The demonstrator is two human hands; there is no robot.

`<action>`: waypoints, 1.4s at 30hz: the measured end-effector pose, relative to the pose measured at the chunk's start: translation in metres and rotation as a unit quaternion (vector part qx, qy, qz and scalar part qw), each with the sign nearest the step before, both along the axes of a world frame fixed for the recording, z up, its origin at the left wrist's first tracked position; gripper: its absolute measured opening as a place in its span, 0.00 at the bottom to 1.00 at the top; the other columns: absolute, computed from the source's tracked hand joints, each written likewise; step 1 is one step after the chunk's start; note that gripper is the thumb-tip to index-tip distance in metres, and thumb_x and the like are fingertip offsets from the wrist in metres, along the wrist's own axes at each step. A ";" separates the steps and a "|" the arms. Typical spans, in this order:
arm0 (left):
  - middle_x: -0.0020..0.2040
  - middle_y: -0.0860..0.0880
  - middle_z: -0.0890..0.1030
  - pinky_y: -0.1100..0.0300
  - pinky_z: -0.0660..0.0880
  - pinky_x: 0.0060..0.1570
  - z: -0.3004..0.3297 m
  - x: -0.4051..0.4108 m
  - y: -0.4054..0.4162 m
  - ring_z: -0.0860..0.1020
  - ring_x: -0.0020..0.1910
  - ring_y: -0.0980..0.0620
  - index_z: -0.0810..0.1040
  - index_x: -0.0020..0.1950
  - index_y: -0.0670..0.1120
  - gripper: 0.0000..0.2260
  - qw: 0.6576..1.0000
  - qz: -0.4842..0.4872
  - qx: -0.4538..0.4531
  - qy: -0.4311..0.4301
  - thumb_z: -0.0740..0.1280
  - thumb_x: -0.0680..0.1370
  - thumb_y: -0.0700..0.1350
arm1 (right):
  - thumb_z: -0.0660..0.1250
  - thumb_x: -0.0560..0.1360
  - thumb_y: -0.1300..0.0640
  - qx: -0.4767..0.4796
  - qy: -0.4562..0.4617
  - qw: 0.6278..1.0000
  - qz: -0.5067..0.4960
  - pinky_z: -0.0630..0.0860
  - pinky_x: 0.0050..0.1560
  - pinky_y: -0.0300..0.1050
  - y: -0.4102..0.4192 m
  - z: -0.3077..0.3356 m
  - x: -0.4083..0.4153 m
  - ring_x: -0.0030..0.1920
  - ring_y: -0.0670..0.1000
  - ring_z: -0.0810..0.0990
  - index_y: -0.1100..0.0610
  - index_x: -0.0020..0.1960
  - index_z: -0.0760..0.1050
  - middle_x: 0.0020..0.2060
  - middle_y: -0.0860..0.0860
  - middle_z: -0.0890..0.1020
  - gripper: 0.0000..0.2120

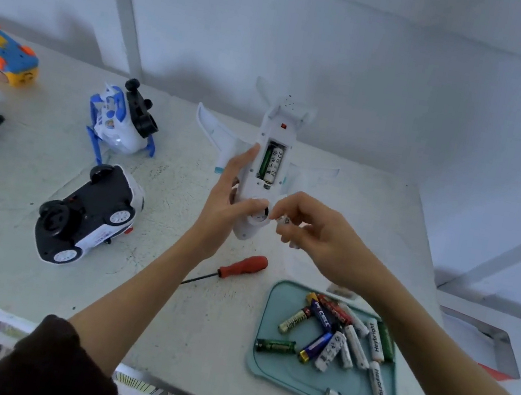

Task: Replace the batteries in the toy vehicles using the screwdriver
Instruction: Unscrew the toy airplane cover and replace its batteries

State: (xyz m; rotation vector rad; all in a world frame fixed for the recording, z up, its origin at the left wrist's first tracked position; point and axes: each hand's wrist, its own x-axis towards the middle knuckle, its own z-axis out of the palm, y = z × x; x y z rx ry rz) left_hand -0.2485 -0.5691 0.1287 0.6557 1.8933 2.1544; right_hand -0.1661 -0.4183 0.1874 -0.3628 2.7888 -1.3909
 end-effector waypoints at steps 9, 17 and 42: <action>0.62 0.56 0.76 0.65 0.76 0.47 0.005 0.000 0.001 0.79 0.51 0.59 0.65 0.68 0.62 0.31 1.000 0.001 0.011 -0.009 0.67 0.68 0.41 | 0.72 0.69 0.63 0.029 0.139 0.979 -0.147 0.68 0.38 0.30 0.003 0.020 -0.063 0.35 0.41 0.72 0.58 0.42 0.77 0.36 0.49 0.77 0.04; 0.61 0.55 0.76 0.65 0.76 0.46 0.003 0.001 0.004 0.79 0.53 0.58 0.65 0.67 0.63 0.31 1.000 0.000 0.012 -0.020 0.68 0.67 0.42 | 0.69 0.69 0.68 0.039 0.196 0.963 -0.181 0.75 0.46 0.36 -0.009 0.010 -0.081 0.41 0.49 0.75 0.62 0.52 0.76 0.43 0.53 0.77 0.12; 0.66 0.48 0.74 0.60 0.76 0.51 0.012 0.005 0.006 0.78 0.57 0.52 0.67 0.68 0.59 0.32 0.996 0.002 0.091 0.003 0.70 0.66 0.46 | 0.67 0.72 0.56 0.110 0.416 0.884 -0.182 0.70 0.41 0.38 -0.007 -0.009 -0.091 0.43 0.50 0.67 0.65 0.39 0.80 0.39 0.58 0.76 0.11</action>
